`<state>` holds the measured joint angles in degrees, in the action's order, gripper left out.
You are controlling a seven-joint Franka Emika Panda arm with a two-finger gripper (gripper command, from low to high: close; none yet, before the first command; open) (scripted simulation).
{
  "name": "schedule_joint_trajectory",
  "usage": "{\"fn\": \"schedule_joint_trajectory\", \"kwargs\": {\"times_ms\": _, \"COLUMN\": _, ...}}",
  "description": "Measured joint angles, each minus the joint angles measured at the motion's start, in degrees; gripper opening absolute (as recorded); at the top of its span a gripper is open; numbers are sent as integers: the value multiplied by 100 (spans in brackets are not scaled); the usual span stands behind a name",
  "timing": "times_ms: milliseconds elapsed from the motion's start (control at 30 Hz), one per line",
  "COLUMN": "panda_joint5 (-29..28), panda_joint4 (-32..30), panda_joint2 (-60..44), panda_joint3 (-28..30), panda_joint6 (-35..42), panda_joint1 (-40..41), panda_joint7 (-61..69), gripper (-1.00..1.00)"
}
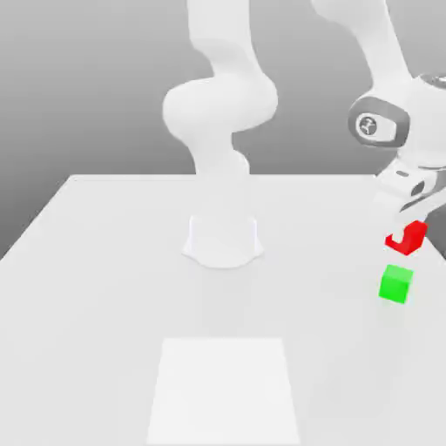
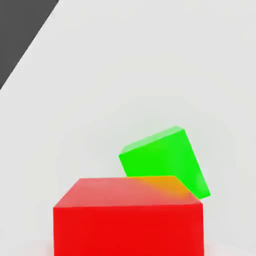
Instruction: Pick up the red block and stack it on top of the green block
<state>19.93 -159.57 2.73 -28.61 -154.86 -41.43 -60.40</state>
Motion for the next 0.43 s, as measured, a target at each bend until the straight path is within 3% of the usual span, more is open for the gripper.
{"fn": "schedule_joint_trajectory", "kwargs": {"times_ms": 200, "panda_joint5": 47, "panda_joint4": 16, "panda_joint2": -341, "panda_joint3": -20, "panda_joint6": -185, "panda_joint1": -3, "panda_joint7": 37, "gripper": -100}}
{"fn": "schedule_joint_trajectory", "kwargs": {"times_ms": 433, "panda_joint5": -316, "panda_joint4": 5, "panda_joint2": -700, "panda_joint3": 49, "panda_joint6": -465, "panda_joint1": 22, "panda_joint7": -217, "gripper": -100}}
